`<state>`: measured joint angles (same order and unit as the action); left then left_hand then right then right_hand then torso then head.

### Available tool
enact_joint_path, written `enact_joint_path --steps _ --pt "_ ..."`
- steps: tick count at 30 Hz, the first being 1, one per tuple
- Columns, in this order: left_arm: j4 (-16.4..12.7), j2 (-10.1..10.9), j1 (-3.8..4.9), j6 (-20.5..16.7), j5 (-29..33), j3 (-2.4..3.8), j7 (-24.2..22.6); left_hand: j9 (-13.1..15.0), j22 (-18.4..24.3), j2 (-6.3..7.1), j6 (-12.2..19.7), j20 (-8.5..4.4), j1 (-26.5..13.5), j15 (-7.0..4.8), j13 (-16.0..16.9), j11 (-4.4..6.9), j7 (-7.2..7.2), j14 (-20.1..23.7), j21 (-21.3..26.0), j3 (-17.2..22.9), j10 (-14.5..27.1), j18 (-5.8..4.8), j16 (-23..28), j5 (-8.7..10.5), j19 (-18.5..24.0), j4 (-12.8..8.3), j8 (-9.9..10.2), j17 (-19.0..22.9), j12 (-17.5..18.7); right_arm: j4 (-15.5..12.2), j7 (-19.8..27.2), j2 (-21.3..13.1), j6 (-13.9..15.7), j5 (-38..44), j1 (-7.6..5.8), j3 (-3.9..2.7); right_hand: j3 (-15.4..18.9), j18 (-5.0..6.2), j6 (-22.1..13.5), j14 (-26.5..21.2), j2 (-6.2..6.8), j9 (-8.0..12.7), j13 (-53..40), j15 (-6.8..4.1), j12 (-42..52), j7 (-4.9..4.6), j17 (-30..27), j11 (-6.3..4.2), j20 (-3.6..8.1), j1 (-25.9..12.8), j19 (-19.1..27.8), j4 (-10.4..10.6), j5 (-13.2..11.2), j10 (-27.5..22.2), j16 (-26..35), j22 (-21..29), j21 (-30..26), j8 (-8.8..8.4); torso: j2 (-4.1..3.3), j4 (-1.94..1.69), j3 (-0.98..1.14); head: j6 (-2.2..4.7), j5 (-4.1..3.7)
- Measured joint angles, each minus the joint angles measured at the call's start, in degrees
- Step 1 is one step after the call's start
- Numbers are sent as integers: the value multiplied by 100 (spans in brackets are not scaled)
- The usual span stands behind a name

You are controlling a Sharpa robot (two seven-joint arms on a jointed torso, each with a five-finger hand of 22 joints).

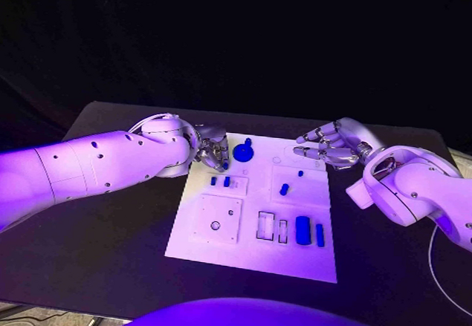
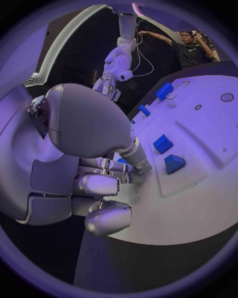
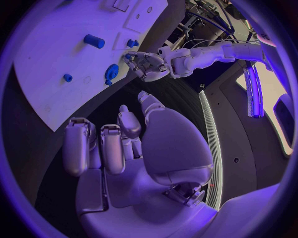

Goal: Assemble the parts on the task board

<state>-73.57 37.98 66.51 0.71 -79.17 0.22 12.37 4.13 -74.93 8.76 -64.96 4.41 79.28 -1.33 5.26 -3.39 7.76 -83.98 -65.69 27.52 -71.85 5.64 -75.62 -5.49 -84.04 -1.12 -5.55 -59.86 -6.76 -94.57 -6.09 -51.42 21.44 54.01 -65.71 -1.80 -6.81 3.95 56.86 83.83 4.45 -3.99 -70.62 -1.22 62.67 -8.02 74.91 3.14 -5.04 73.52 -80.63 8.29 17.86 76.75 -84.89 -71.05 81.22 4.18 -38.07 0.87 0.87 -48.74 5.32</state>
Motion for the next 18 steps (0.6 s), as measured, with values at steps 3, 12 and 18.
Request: enact_joint_path --steps 3,12,18 --pt "10 -7 -4 9 -5 -2 14 -27 -2 25 98 0 -25 0 -18 -57 69 0 0 15 58 -50 0 0 0 -15 82 27 71 -1 1 -1 0 0 0 0 31 0 0 0 0 0 0 0 0 0 0 0 0 0 0 31 0 0 0 6 0 0 1 0 0 -6 -5" --pt "10 6 1 1 -10 3 31 -55 -1 83 556 43 -83 129 -76 -244 242 -16 61 48 309 -50 0 0 0 -48 195 71 278 12 1 -8 1 -1 0 0 73 0 -12 0 -56 0 502 0 -670 11 -1 -4 0 56 0 38 0 -296 181 64 -22 0 2 -3 1 -8 -12" --pt "-13 51 1 -40 -9 4 30 -55 -1 105 759 83 -105 180 -134 -293 305 -6 163 86 443 -48 0 0 0 -86 195 76 334 128 -8 -12 -10 61 0 0 1 0 -37 0 -135 0 2277 0 -2988 2 -128 34 48 395 156 -12 -161 -1288 703 359 -216 0 7 -3 0 -1 -19"
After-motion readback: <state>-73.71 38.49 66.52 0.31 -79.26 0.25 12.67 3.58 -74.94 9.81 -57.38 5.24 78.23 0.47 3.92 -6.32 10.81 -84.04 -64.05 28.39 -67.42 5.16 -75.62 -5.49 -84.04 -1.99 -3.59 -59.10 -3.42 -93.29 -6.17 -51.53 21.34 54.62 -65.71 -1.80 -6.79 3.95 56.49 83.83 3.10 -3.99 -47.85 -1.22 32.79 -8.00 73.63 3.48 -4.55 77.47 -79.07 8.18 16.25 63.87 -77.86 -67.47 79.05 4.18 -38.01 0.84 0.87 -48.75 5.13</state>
